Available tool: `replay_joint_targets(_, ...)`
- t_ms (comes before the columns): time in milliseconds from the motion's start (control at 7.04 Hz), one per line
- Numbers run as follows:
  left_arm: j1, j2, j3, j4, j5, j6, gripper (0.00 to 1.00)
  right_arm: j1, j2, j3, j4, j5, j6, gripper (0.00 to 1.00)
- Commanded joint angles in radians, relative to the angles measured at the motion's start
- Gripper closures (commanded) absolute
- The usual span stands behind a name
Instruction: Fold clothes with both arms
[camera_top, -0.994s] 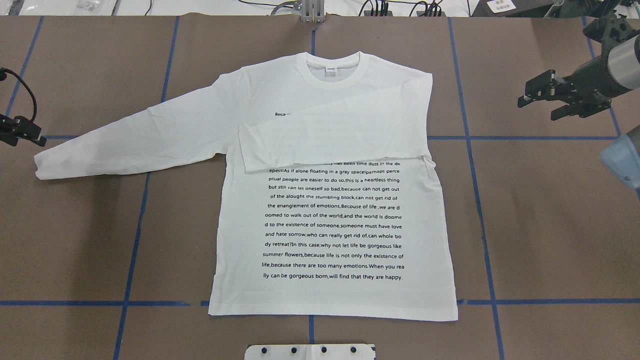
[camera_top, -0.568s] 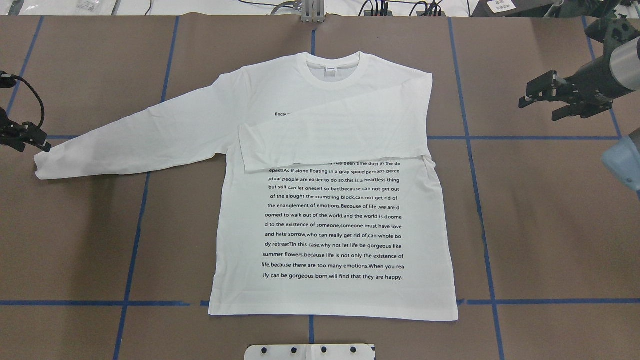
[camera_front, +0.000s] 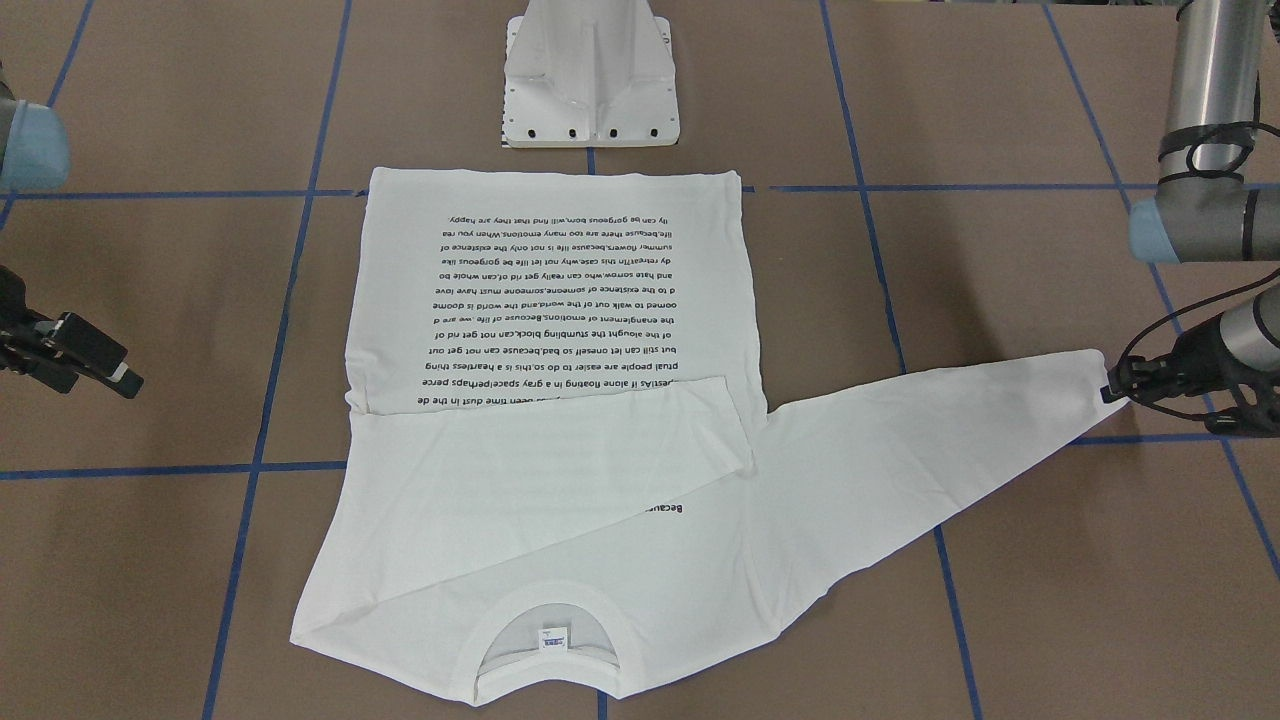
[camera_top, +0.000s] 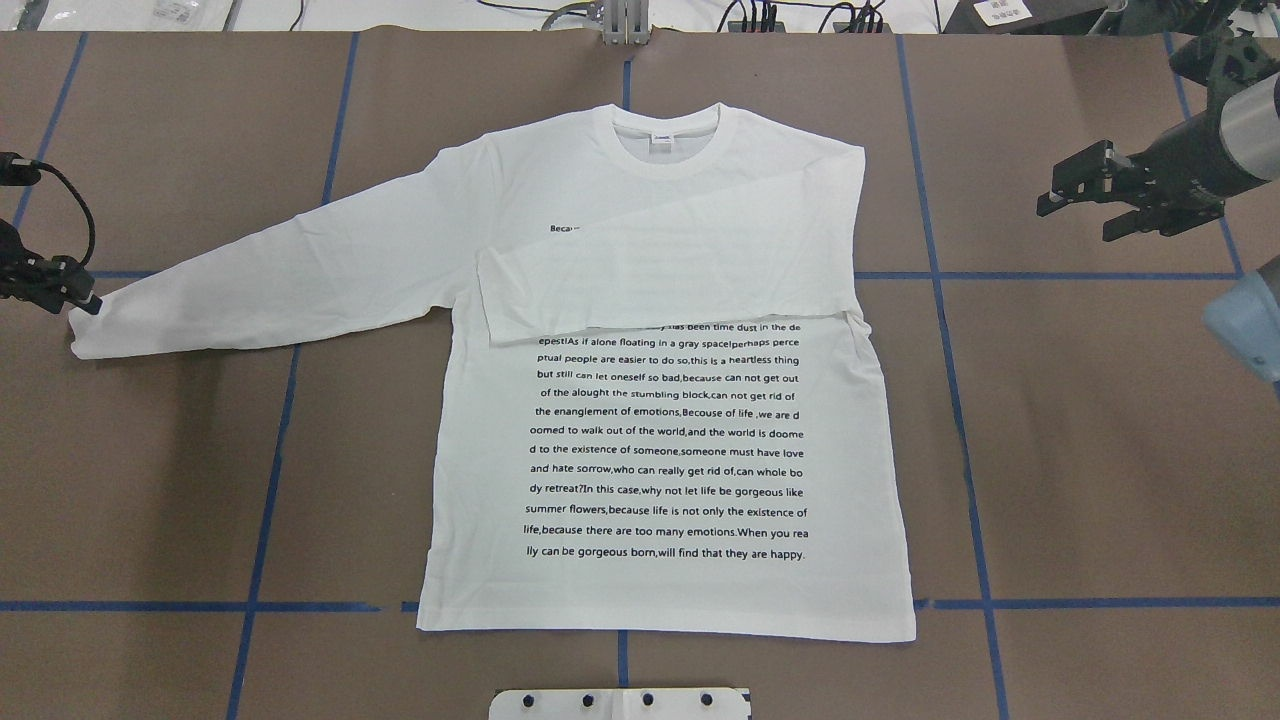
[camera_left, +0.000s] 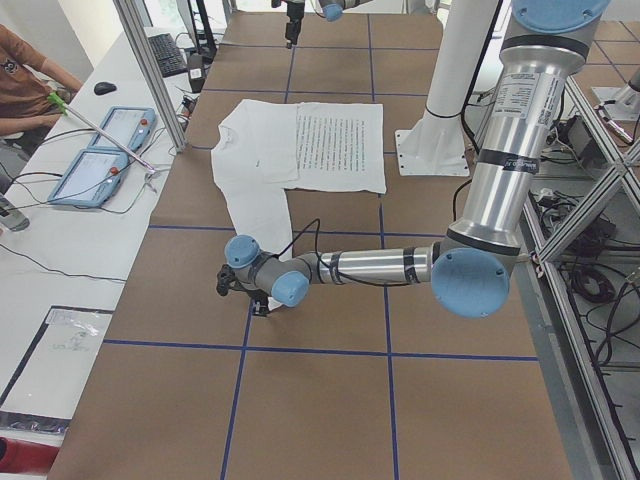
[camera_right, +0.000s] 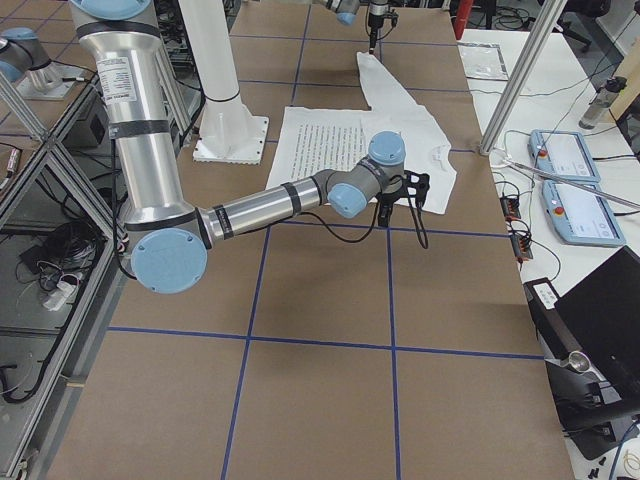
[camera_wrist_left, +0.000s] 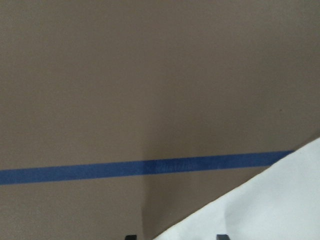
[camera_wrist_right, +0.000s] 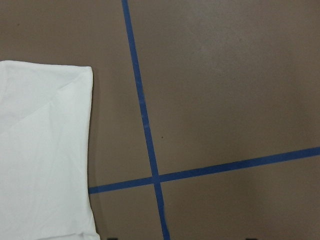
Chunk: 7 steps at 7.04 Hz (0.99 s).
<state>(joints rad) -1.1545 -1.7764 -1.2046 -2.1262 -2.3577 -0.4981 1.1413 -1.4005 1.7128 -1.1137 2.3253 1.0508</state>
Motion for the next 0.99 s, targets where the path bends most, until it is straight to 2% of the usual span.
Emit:
replay_joint_targets(0,0.010,0.002,0.002,0.000,0.000,0.003,0.52,0.000,-0.002,0.011,-0.002,0.002,0.000,0.12)
replay_joint_targets(284,0.010,0.003,0.002,-0.001,0.002,0.006,0.61,0.000,0.001,0.014,-0.002,0.005,0.002,0.12)
replay_joint_targets(426,0.010,0.002,0.002,-0.001,0.000,0.007,0.62,0.000,0.001,0.014,-0.002,0.005,0.002,0.12)
replay_joint_targets(568,0.010,0.002,0.000,-0.001,0.000,0.006,0.67,0.000,0.001,0.013,-0.002,0.005,0.002,0.12)
replay_joint_targets(710,0.010,0.003,0.002,-0.003,0.000,0.007,0.74,0.000,0.001,0.013,-0.003,0.005,0.002,0.12)
replay_joint_targets(852,0.009,0.012,0.000,-0.030,0.000,0.006,0.87,0.000,0.001,0.013,-0.003,0.005,0.002,0.12)
